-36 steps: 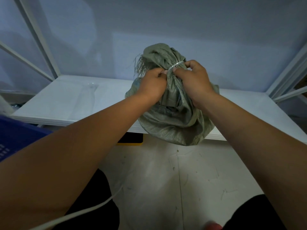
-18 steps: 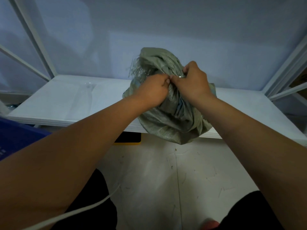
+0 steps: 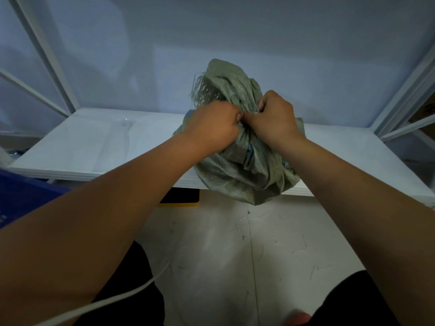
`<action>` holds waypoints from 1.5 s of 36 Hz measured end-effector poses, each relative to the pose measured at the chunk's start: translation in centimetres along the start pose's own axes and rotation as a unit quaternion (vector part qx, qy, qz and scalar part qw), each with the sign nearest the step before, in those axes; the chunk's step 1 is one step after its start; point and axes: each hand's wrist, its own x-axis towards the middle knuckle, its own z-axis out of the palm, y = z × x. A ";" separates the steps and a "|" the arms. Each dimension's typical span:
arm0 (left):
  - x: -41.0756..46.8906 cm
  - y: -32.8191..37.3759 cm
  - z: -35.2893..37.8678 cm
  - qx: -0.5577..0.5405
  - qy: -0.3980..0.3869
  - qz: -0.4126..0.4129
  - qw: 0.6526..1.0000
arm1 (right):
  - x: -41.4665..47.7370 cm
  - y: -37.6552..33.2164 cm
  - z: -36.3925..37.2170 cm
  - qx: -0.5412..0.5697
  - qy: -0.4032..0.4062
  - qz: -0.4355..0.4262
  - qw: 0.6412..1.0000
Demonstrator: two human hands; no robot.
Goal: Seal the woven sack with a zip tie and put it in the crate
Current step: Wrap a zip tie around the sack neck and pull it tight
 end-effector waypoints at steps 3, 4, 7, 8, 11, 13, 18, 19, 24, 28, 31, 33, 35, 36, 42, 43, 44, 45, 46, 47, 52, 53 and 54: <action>0.0 0.6 -0.1 -0.005 0.002 0.016 1.000 | 0.1 0.1 0.0 -0.011 0.007 0.002 1.000; -0.1 0.7 -0.1 -0.010 0.002 0.017 1.000 | 0.1 0.2 0.0 -0.012 0.008 0.004 1.000; -0.2 0.7 -0.1 -0.053 0.003 0.025 0.998 | 0.1 0.2 -0.1 -0.020 0.010 -0.012 1.000; -0.2 0.7 0.0 -0.065 0.006 0.028 0.997 | 0.0 0.2 -0.1 -0.024 0.012 -0.023 0.999; -0.3 1.1 0.0 -0.083 0.018 0.030 0.996 | -0.2 0.2 0.0 -0.039 0.024 -0.060 0.997; -0.4 1.3 -0.1 -0.098 0.028 0.034 0.994 | -0.2 0.3 0.2 -0.050 0.033 -0.081 0.995; -0.3 1.8 -0.7 -0.137 0.069 0.051 0.987 | 0.2 0.7 0.3 -0.047 0.055 -0.112 0.991; -0.4 1.9 -0.8 -0.145 0.079 0.051 0.985 | 0.3 0.7 0.3 -0.047 0.054 -0.120 0.990; -0.4 2.3 -0.8 -0.155 0.100 0.070 0.980 | 0.5 0.9 0.2 -0.044 0.042 -0.101 0.993; -0.4 2.4 -0.6 -0.207 0.118 0.031 0.971 | 0.6 0.7 0.6 -0.032 0.041 -0.085 0.995; -0.5 2.6 -0.2 -0.316 0.144 -0.052 0.936 | 0.8 0.8 0.9 -0.019 0.061 -0.086 0.994; -0.4 2.6 0.0 -0.386 0.150 -0.093 0.905 | 0.7 1.1 0.8 0.000 0.083 -0.077 0.994; -0.3 2.3 0.1 -0.458 0.149 -0.138 0.865 | 0.6 1.4 0.7 0.024 0.102 -0.057 0.993; -0.2 2.2 0.2 -0.473 0.146 -0.164 0.853 | 0.6 1.6 0.5 0.036 0.107 -0.050 0.992; -0.2 1.7 1.0 -0.452 0.043 -0.274 0.848 | 0.2 1.5 0.1 0.080 0.085 -0.082 0.990; -0.1 1.7 1.0 -0.442 0.035 -0.271 0.855 | 0.0 1.4 0.1 0.085 0.073 -0.091 0.989; -0.1 1.7 1.0 -0.429 0.022 -0.265 0.863 | -0.2 1.3 0.2 0.090 0.059 -0.101 0.989; 0.0 1.8 0.8 -0.418 0.007 -0.264 0.869 | -0.4 1.1 0.2 0.092 0.044 -0.111 0.989; 0.0 1.7 0.8 -0.417 -0.009 -0.264 0.870 | -0.6 1.0 0.4 0.087 0.031 -0.120 0.988; -0.1 1.6 0.8 -0.424 -0.027 -0.259 0.867 | -0.7 0.9 0.5 0.077 0.019 -0.129 0.988; -0.6 1.0 1.1 -0.357 -0.033 -0.208 0.910 | -0.9 0.7 1.0 0.042 -0.008 -0.142 0.989; -0.7 0.9 1.0 -0.345 -0.020 -0.190 0.919 | -0.8 0.6 1.1 0.041 -0.008 -0.141 0.989; -0.7 0.8 1.0 -0.330 -0.008 -0.171 0.928 | -0.8 0.5 1.2 0.042 -0.007 -0.141 0.989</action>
